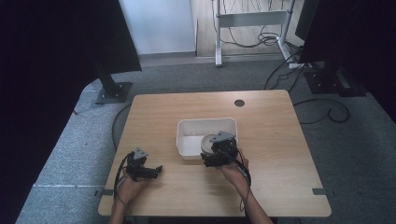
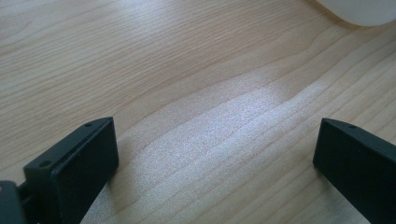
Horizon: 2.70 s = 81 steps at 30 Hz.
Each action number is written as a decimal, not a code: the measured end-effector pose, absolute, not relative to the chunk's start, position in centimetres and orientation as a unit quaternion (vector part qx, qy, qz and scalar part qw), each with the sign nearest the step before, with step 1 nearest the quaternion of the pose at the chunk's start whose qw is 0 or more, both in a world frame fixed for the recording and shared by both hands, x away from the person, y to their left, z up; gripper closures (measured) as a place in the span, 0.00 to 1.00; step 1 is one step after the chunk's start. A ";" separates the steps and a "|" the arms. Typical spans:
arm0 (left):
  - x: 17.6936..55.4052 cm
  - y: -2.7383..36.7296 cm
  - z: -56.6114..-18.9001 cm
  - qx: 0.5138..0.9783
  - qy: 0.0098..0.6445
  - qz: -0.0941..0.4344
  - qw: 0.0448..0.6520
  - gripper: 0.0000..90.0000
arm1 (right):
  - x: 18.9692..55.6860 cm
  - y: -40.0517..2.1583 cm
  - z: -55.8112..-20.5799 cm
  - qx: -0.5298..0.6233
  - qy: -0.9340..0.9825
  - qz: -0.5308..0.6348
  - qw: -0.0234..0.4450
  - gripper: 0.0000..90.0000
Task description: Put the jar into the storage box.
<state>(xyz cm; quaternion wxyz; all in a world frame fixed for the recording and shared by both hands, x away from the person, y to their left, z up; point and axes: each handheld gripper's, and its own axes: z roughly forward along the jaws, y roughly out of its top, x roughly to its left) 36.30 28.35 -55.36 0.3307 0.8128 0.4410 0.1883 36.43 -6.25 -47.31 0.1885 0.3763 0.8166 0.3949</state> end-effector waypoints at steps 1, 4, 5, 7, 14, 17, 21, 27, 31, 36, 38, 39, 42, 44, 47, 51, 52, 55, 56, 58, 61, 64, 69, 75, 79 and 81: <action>36.3 28.4 -55.4 0.813 0.441 0.188 0.330 0.00 | 36.6 -6.1 -47.3 0.378 0.816 0.395 0.189 0.10; 36.3 28.4 -55.3 0.813 0.440 0.188 0.330 0.00 | 37.0 -5.7 -47.2 0.376 0.815 0.396 0.191 0.10; 36.3 28.4 -55.3 0.813 0.440 0.188 0.330 0.00 | 37.2 -5.6 -47.2 0.375 0.816 0.396 0.192 0.10; 36.3 28.4 -55.3 0.814 0.440 0.188 0.330 0.00 | 37.4 -5.4 -47.3 0.374 0.817 0.393 0.193 0.10; 36.3 28.4 -55.4 0.814 0.440 0.189 0.330 0.00 | 38.4 -4.8 -47.5 0.378 0.816 0.393 0.195 0.10; 36.3 28.4 -55.4 0.814 0.439 0.189 0.330 0.00 | 38.9 -4.4 -47.5 0.378 0.815 0.394 0.194 0.10; 36.3 28.4 -55.4 0.814 0.440 0.189 0.330 0.00 | 39.4 -3.8 -47.7 0.376 0.814 0.398 0.193 0.10; 36.3 28.4 -55.4 0.814 0.439 0.188 0.330 0.00 | 40.0 -3.0 -48.3 0.375 0.817 0.392 0.197 0.10; 36.3 28.4 -55.4 0.814 0.439 0.188 0.330 0.00 | 40.5 -2.6 -48.7 0.375 0.817 0.389 0.202 0.10; 36.4 28.4 -55.4 0.814 0.439 0.188 0.330 0.00 | 41.0 -2.2 -49.2 0.376 0.818 0.385 0.203 0.10; 36.4 28.4 -55.4 0.814 0.439 0.188 0.330 0.00 | 41.2 -2.0 -49.5 0.378 0.818 0.383 0.204 0.10; 36.4 28.4 -55.4 0.814 0.439 0.188 0.330 0.00 | 41.3 -2.0 -49.6 0.378 0.817 0.383 0.205 0.10; 36.4 28.4 -55.4 0.815 0.438 0.188 0.330 0.00 | 41.5 -1.7 -49.9 0.377 0.820 0.379 0.206 0.10; 36.4 28.4 -55.4 0.815 0.438 0.188 0.330 0.00 | 41.6 -1.5 -50.2 0.378 0.820 0.377 0.206 0.10; 36.4 28.4 -55.3 0.815 0.437 0.189 0.330 0.00 | 41.7 -1.3 -50.6 0.378 0.822 0.373 0.205 0.10; 36.4 28.4 -55.4 0.815 0.438 0.188 0.330 0.00 | 41.9 -1.0 -51.1 0.379 0.825 0.366 0.205 0.10; 36.4 28.4 -55.4 0.815 0.438 0.188 0.330 0.00 | 42.0 -0.9 -51.2 0.381 0.825 0.364 0.204 0.10; 36.4 28.4 -55.4 0.815 0.438 0.188 0.330 0.00 | 42.1 -0.9 -51.6 0.385 0.826 0.358 0.204 0.10; 36.4 28.4 -55.4 0.815 0.438 0.188 0.330 0.00 | 42.2 -0.9 -51.7 0.386 0.826 0.357 0.203 0.10; 36.4 28.4 -55.4 0.815 0.438 0.188 0.330 0.00 | 42.3 -0.9 -51.9 0.389 0.827 0.353 0.201 0.10; 36.4 28.4 -55.4 0.815 0.438 0.188 0.330 0.00 | 42.4 -0.9 -52.3 0.394 0.827 0.349 0.198 0.10; 36.4 28.4 -55.4 0.815 0.438 0.188 0.330 0.00 | 42.4 -0.9 -52.3 0.398 0.825 0.352 0.193 0.10; 36.4 28.4 -55.4 0.814 0.438 0.187 0.331 0.00 | 42.6 -1.1 -52.3 0.407 0.823 0.355 0.173 0.10; 36.4 28.4 -55.4 0.814 0.439 0.188 0.331 0.00 | 42.7 -1.2 -52.2 0.406 0.827 0.352 0.168 0.10; 36.4 28.4 -55.4 0.814 0.439 0.188 0.331 0.00 | 42.7 -1.2 -52.1 0.403 0.829 0.350 0.165 0.09; 36.4 28.4 -55.4 0.814 0.439 0.188 0.331 0.00 | 42.8 -1.2 -52.1 0.401 0.833 0.347 0.156 0.06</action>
